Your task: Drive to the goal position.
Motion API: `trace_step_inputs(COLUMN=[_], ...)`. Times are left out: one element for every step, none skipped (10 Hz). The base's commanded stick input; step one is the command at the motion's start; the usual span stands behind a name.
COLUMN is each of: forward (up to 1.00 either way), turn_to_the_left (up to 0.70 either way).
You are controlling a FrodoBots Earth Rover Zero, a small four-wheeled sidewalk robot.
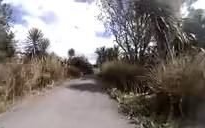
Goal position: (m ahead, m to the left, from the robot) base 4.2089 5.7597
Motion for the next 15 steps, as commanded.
trace_step_inputs(forward=[1.0,1.0,1.0,1.0,1.0,1.0,1.0,1.0,1.0,1.0,1.0,1.0,1.0,1.0,1.0], turn_to_the_left=[0.0,0.0,0.0,0.0,0.0,0.0,0.0,0.0,0.0,0.0,0.0,0.0,0.0,0.0,0.0])
